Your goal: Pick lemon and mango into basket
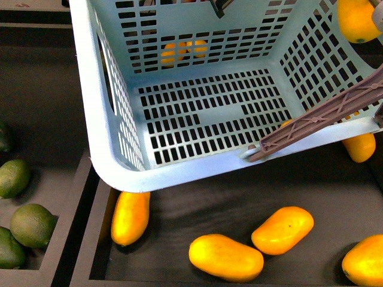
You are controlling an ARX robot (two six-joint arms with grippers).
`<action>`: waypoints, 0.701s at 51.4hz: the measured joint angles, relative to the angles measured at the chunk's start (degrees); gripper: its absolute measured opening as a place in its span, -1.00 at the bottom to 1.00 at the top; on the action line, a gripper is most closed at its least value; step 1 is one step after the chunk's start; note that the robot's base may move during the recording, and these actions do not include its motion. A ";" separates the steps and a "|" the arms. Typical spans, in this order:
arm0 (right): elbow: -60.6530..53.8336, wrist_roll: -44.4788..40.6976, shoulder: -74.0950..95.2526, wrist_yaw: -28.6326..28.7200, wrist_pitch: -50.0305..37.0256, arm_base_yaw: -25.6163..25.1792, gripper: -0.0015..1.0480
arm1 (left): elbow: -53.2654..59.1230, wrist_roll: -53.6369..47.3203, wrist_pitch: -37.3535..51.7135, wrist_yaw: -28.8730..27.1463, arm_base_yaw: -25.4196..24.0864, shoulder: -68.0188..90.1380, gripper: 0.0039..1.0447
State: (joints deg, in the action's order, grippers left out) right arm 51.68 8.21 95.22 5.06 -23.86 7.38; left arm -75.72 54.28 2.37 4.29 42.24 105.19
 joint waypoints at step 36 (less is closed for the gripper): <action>-27.65 -7.15 -16.04 -8.72 -31.34 -3.58 -0.35 | 0.00 0.48 -0.02 0.07 0.00 0.20 -0.91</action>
State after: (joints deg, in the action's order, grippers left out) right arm 24.03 1.06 79.18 -3.66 -55.20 3.79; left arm -75.72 54.76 2.35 4.36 42.24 105.38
